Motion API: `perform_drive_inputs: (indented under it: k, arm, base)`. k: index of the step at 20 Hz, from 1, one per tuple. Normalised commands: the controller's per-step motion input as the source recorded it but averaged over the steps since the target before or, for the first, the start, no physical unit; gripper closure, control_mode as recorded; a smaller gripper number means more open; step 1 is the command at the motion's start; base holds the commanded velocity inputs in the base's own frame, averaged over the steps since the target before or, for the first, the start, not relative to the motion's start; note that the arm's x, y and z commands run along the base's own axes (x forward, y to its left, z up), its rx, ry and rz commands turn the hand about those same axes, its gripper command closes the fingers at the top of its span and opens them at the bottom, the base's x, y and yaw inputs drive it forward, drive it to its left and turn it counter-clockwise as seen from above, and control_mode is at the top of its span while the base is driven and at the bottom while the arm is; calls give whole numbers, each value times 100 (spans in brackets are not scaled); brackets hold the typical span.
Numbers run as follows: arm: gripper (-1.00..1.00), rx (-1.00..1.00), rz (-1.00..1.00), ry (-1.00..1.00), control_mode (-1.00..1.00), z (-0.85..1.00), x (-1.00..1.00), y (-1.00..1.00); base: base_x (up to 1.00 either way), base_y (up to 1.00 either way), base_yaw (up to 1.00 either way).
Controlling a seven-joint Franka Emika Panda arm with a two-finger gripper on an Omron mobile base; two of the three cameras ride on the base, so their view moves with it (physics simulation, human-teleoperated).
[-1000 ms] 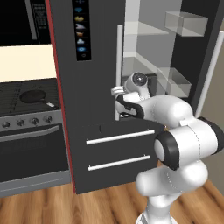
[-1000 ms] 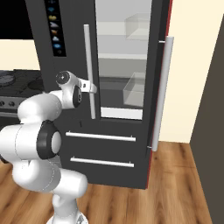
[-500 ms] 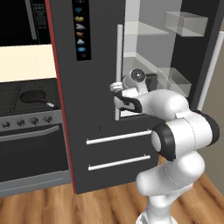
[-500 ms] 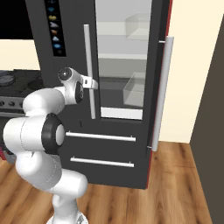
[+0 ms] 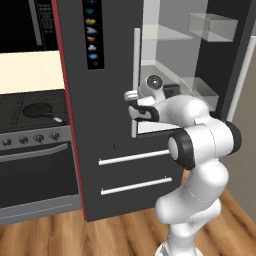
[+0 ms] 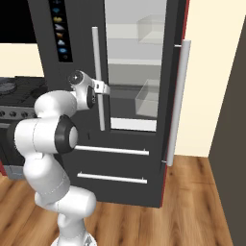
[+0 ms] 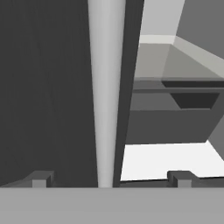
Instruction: Place one of the steaks on the plate and the other in the bowl. Then place the bowl in the fridge.
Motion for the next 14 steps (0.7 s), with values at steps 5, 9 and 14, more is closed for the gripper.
perform_drive_inputs:
  k: [5,9,14]
  arm:
    - [-100,0,0,0,-100,0,27,-1]
    - [-100,0,0,0,-100,0,40,0]
    - [-100,0,0,0,-100,0,45,0]
  base:
    - [0,0,0]
    - [0,0,0]
    - [0,0,0]
